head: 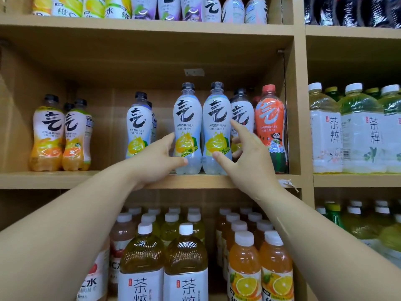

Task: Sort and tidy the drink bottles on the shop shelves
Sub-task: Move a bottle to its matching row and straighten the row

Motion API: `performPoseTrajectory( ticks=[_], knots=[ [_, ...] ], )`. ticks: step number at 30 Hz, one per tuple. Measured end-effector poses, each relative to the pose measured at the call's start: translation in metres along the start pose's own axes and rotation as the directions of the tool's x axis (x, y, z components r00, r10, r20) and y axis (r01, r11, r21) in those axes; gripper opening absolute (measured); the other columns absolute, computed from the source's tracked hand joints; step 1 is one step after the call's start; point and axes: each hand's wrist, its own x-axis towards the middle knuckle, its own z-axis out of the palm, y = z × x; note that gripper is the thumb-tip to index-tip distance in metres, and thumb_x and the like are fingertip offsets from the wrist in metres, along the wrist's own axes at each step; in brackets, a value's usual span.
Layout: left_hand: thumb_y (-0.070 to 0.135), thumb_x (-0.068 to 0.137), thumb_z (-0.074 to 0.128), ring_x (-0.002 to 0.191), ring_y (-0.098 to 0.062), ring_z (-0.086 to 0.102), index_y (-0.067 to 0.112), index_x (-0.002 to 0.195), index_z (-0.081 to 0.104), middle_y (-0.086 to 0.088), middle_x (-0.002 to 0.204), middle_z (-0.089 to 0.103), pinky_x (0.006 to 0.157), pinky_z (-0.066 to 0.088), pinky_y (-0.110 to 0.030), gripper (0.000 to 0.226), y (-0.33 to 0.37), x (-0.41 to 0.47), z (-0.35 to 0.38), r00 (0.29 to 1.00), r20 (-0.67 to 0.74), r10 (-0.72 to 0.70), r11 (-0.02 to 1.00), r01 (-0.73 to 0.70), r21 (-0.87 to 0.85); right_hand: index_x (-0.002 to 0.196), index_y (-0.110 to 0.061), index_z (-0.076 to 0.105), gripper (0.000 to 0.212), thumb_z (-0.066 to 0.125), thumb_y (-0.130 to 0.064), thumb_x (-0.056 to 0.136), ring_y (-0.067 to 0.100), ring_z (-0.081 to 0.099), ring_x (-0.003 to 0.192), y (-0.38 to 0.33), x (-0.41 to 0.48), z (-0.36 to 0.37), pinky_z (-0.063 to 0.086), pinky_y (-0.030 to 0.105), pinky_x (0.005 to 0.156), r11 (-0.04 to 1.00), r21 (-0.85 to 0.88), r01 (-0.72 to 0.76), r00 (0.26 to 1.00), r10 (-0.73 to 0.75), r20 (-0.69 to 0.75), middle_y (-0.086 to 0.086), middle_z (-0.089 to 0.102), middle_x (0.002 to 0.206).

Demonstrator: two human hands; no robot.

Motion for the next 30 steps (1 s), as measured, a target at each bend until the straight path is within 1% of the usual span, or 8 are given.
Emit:
performPoseTrajectory(
  ticks=[3, 8, 13, 16, 20, 23, 25, 30],
  knots=[
    [0.023, 0.093, 0.073, 0.113, -0.008, 0.066, 0.044, 0.133, 0.05, 0.017, 0.127, 0.066, 0.101, 0.053, -0.039, 0.051, 0.004, -0.001, 0.001, 0.998, -0.064, 0.006, 0.999, -0.004, 0.04, 0.154, -0.033, 0.038, 0.079, 0.077, -0.043, 0.087, 0.021, 0.062, 0.108, 0.002, 0.003, 0.003, 0.054, 0.038, 0.095, 1.0, -0.012, 0.006, 1.0, -0.005, 0.022, -0.001, 0.052, 0.133],
    [0.026, 0.093, 0.073, 0.092, -0.003, 0.068, 0.047, 0.129, 0.044, 0.022, 0.117, 0.064, 0.067, 0.052, -0.013, 0.05, 0.01, -0.005, 0.007, 0.991, -0.129, 0.044, 0.993, -0.029, 0.114, 0.154, -0.036, 0.036, 0.078, 0.075, -0.048, 0.088, 0.019, 0.06, 0.11, 0.002, 0.006, 0.004, 0.051, 0.034, 0.092, 0.998, -0.063, 0.008, 0.999, -0.004, 0.054, -0.001, 0.06, 0.128],
    [0.035, 0.09, 0.075, 0.101, -0.009, 0.066, 0.041, 0.138, 0.047, 0.019, 0.121, 0.064, 0.089, 0.054, -0.034, 0.056, 0.011, -0.008, 0.01, 0.986, -0.165, 0.035, 0.986, -0.006, 0.169, 0.154, -0.035, 0.036, 0.077, 0.074, -0.048, 0.088, 0.019, 0.06, 0.112, 0.0, 0.004, 0.002, 0.054, 0.039, 0.095, 0.998, -0.057, 0.004, 0.998, 0.0, 0.064, -0.002, 0.059, 0.131],
    [0.041, 0.086, 0.078, 0.11, -0.011, 0.064, 0.034, 0.141, 0.046, 0.02, 0.122, 0.061, 0.094, 0.052, -0.036, 0.064, 0.014, -0.009, 0.013, 0.976, -0.214, 0.043, 0.985, -0.006, 0.17, 0.151, -0.03, 0.044, 0.068, 0.072, -0.047, 0.091, 0.016, 0.059, 0.11, -0.003, -0.005, -0.003, 0.054, 0.039, 0.095, 1.0, -0.001, 0.03, 0.999, -0.03, 0.04, -0.003, 0.056, 0.127],
    [0.049, 0.086, 0.073, 0.128, -0.022, 0.052, 0.017, 0.157, 0.029, -0.004, 0.146, 0.051, 0.105, 0.046, -0.045, 0.089, 0.012, -0.025, 0.031, 0.865, -0.478, 0.149, 0.935, 0.034, 0.352, 0.142, -0.027, 0.051, 0.058, 0.071, -0.044, 0.091, 0.013, 0.052, 0.118, 0.01, -0.031, -0.03, 0.049, 0.035, 0.1, 0.997, -0.006, 0.071, 0.997, -0.071, 0.042, -0.004, 0.055, 0.127],
    [0.04, 0.088, 0.069, 0.135, -0.032, 0.038, 0.005, 0.148, 0.04, -0.018, 0.145, 0.047, 0.113, 0.03, -0.046, 0.075, 0.022, -0.052, 0.068, 0.715, -0.593, 0.369, 0.898, -0.109, 0.427, 0.136, -0.028, 0.056, 0.051, 0.069, -0.046, 0.09, 0.013, 0.052, 0.12, 0.035, -0.059, -0.064, 0.046, 0.033, 0.101, 0.991, -0.116, 0.062, 0.998, -0.061, 0.012, -0.008, 0.058, 0.127],
    [0.039, 0.082, 0.066, 0.134, -0.035, 0.039, 0.003, 0.14, 0.048, -0.022, 0.142, 0.046, 0.113, 0.029, -0.048, 0.07, 0.037, -0.064, 0.097, 0.654, -0.596, 0.465, 0.872, -0.224, 0.435, 0.13, -0.027, 0.06, 0.046, 0.066, -0.049, 0.09, 0.013, 0.053, 0.115, 0.054, -0.076, -0.087, 0.045, 0.034, 0.098, 0.983, -0.182, 0.033, 0.999, -0.036, -0.013, -0.008, 0.06, 0.12],
    [0.042, 0.078, 0.066, 0.131, -0.039, 0.048, 0.007, 0.131, 0.06, -0.018, 0.141, 0.05, 0.112, 0.035, -0.051, 0.063, 0.084, -0.072, 0.194, 0.701, -0.473, 0.533, 0.845, -0.414, 0.339, 0.117, -0.026, 0.066, 0.04, 0.063, -0.051, 0.085, 0.017, 0.055, 0.108, 0.119, -0.115, -0.149, 0.045, 0.034, 0.093, 0.958, -0.271, -0.09, 0.995, 0.078, -0.054, -0.008, 0.06, 0.111]
  ],
)
